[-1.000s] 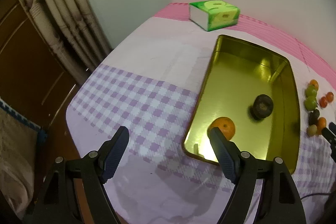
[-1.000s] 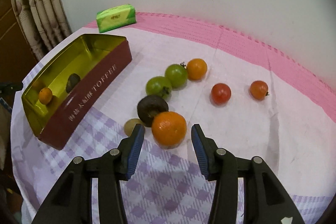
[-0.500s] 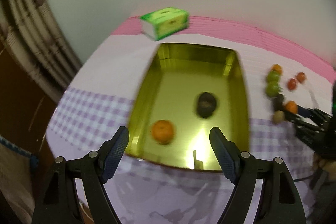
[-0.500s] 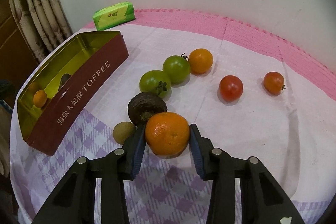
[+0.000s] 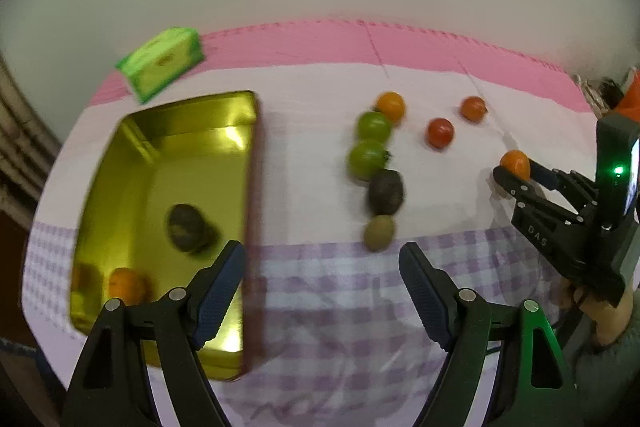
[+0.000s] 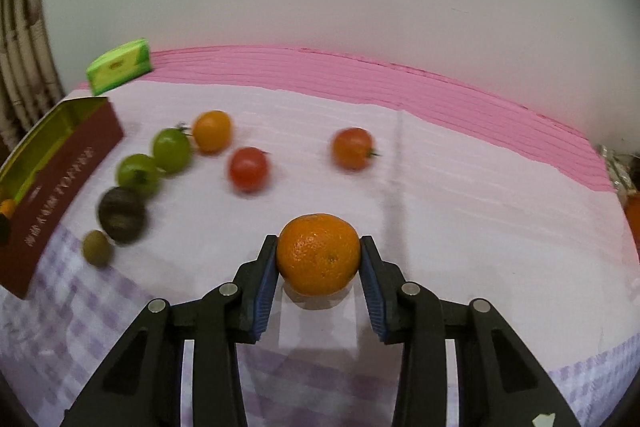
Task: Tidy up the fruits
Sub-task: 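Grasp the large mandarin with the right tool while the left tool returns to the fruits, then grasp the small kiwi with the left tool, then lower the kiwi into the tin tray and open the left tool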
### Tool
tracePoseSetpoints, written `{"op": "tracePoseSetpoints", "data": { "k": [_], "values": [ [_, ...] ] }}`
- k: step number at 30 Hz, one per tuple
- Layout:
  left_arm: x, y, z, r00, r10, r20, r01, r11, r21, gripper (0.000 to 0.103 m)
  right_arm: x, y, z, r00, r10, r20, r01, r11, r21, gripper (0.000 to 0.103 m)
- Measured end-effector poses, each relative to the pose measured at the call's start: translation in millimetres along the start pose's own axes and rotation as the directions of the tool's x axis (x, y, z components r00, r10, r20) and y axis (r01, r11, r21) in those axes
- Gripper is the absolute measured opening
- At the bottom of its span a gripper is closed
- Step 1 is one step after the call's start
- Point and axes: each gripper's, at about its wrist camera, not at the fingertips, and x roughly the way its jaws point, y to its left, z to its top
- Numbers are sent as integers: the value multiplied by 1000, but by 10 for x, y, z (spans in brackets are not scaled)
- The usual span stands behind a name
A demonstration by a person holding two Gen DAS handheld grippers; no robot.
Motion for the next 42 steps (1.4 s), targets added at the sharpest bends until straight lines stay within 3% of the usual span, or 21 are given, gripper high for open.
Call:
{"op": "tracePoseSetpoints", "data": {
  "k": [9,11,18,23,26,34,42],
  "values": [
    [408,-250,23,998,4,-62,-3,1000,15,76,44,-140,-40,1000,-1,-11,2,999,35,36],
    [466,-250,32,997,4,-75,-3,1000,7,68,45,-136,-42,1000,0,-11,0,999,35,36],
    [641,-268,77,994,8,-109,-9,1000,-5,56,42,-172,-53,1000,10,-13,-9,999,47,36],
    [677,-285,86,993,5,-114,-5,1000,-2,41,45,-175,-54,1000,17,-15,-16,999,43,37],
    [665,-289,99,994,-7,-113,7,1000,4,25,48,-182,-53,1000,19,-18,-18,999,45,37],
    [426,-230,124,998,-12,-66,12,1000,1,25,55,-181,-48,1000,18,-19,-17,999,43,37],
    [-9,226,193,999,22,-32,-23,998,-54,25,57,-180,-50,1000,16,-19,-15,999,40,37]
  ]
}}
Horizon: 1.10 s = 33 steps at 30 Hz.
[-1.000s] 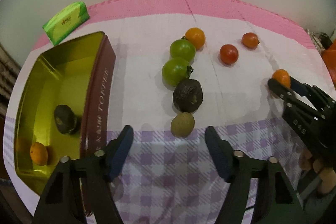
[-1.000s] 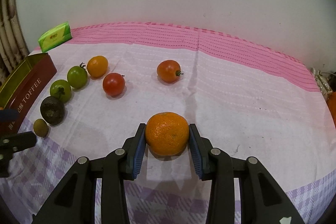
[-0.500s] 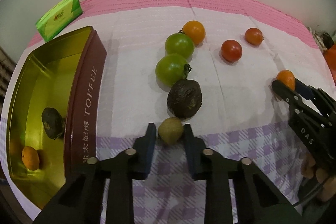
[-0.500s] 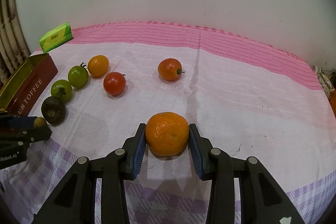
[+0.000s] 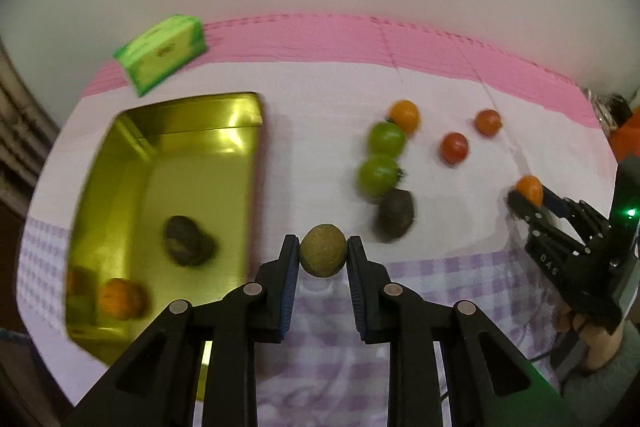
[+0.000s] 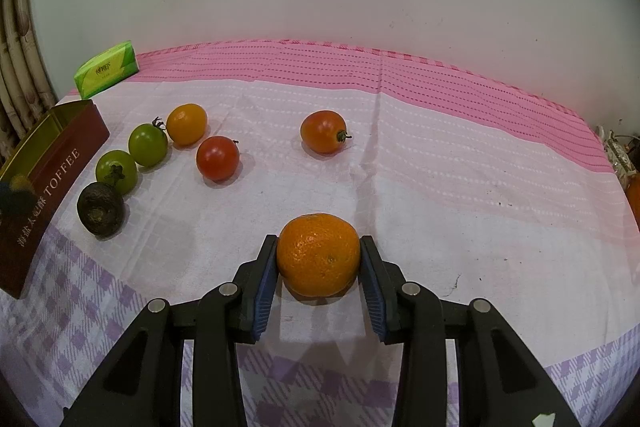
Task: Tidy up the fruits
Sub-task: 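Lower the kiwi into the tin tray and open the left tool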
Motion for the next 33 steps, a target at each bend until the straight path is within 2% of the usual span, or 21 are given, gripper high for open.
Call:
{"op": "tracePoseSetpoints", "data": {
  "k": [5,13,23,33],
  "values": [
    [-141,406,-96,997,75,-16,-75,997,-17,25,6,0,-3,1000,-4,2,4,1000,-4,37],
    [-34,871,-359,987,125,-101,-132,989,-64,25,18,22,1,1000,-19,0,19,1000,-20,37],
    [148,972,-497,980,120,-160,-134,988,-80,25,20,43,7,1000,-28,-1,28,999,-28,37],
    [259,1013,-535,974,134,-182,-150,986,-78,26,18,72,8,999,-39,-2,39,999,-38,37]
  ]
}}
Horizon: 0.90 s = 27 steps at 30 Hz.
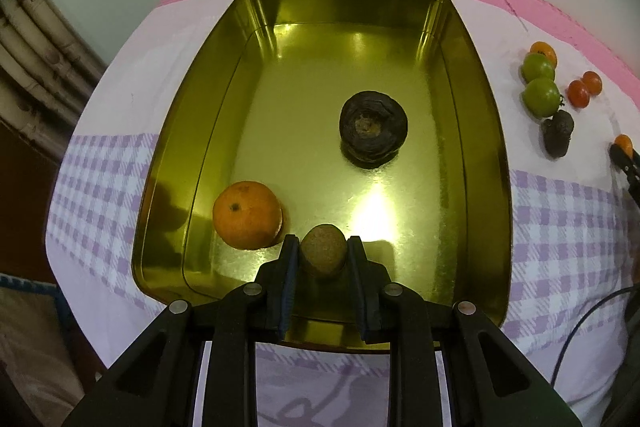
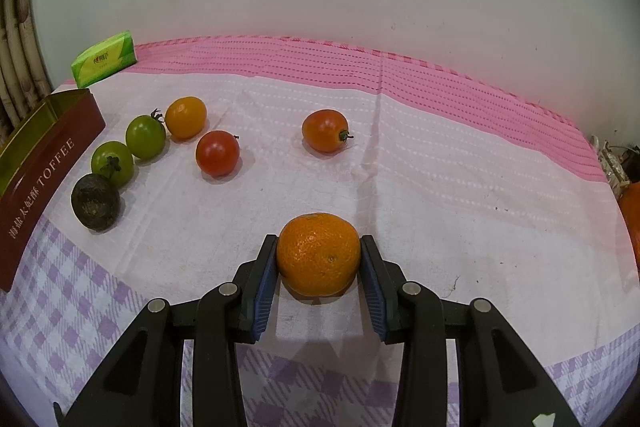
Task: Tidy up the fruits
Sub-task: 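Lower the kiwi into the tin tray and open the left tool, then carry the large mandarin into the tin tray and open the right tool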
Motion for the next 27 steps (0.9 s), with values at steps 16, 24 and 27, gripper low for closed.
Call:
{"op": "tracePoseSetpoints", "data": {
  "k": [16,24,27],
  "values": [
    [-94,40,7,998,-16,59,17,1000,-12,41,11,11,-4,1000,1,0,-1,1000,-2,37],
    [-360,304,25,987,-3,160,17,996,-90,55,-252,174,212,997,72,35,-73,997,12,36],
    [-449,501,17,983,25,183,2,989,-145,55,-409,411,338,987,151,60,-151,989,-9,36]
  ]
}}
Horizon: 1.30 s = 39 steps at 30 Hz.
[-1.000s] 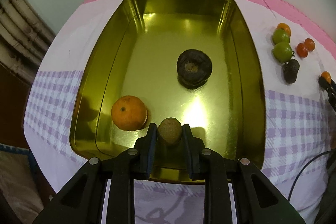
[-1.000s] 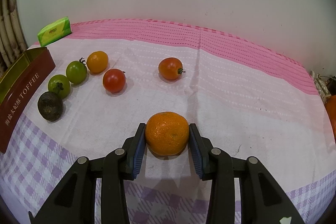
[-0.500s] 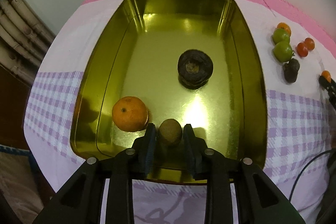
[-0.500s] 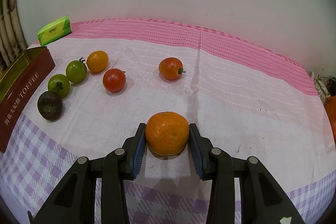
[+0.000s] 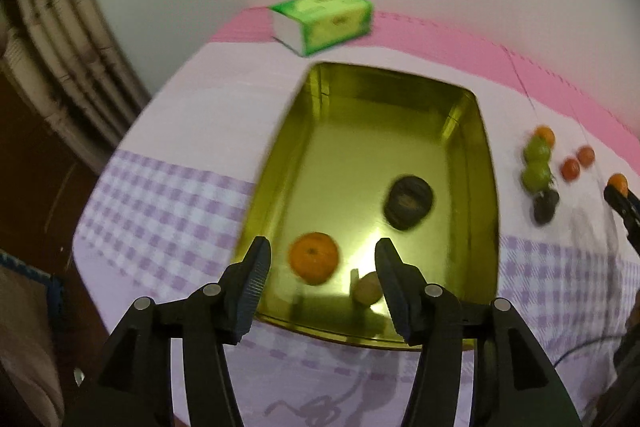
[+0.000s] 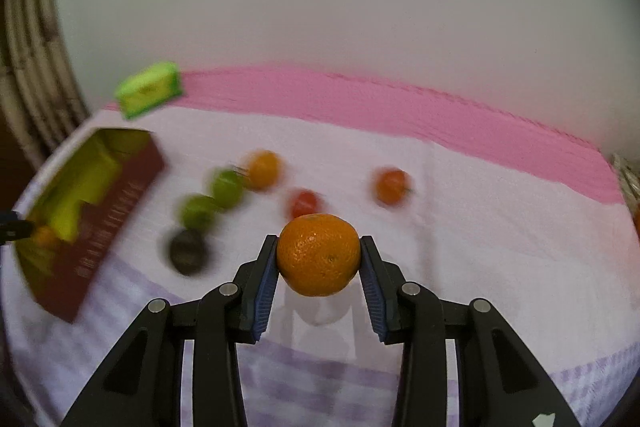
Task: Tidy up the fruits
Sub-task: 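Carry the large mandarin into the tin tray and open the right tool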
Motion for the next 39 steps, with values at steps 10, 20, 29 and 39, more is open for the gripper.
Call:
{"op": "tracePoseSetpoints", "data": {
  "k": [10,20,29,39],
  "values": [
    [-135,457,-134,994,104,18,-103,993,-65,55,-16,1423,267,957,290,-32,-291,940,-178,37],
    [-85,555,-186,993,120,-2,-119,987,-103,55,257,2161,140,945,300,-133,-327,892,-311,37],
    [-35,583,-204,993,115,-20,-116,987,-114,55,425,2285,82,948,270,-166,-313,886,-343,37],
    [-4,579,-189,993,112,-28,-115,986,-118,55,503,2223,85,960,229,-162,-273,891,-362,37]
  ]
}}
